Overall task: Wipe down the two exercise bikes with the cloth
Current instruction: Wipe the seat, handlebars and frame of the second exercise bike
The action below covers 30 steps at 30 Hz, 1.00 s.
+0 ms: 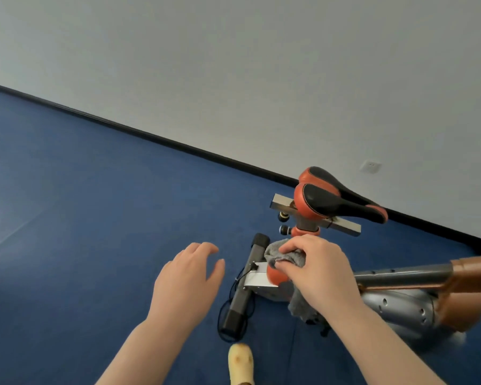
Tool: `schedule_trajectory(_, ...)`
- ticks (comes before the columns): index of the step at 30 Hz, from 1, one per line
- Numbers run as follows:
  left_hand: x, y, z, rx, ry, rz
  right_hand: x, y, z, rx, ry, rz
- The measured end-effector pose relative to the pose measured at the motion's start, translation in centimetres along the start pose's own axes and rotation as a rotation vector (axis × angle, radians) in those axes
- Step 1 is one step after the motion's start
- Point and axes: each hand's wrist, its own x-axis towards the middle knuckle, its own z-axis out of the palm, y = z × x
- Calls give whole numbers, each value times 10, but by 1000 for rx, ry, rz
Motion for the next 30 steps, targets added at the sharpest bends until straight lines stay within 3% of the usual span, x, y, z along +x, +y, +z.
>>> schedule_trajectory(7, 63, -34, -5, 2, -31, -6, 68, -22, 31, 31, -18, 16)
schedule_trajectory(20, 275, -42, -37, 27, -25, 72, 256, -60, 63, 38, 8, 34)
schedule_trajectory(30, 457, -41, -26, 53, -185, 315, 390, -58, 90, 36, 112, 258)
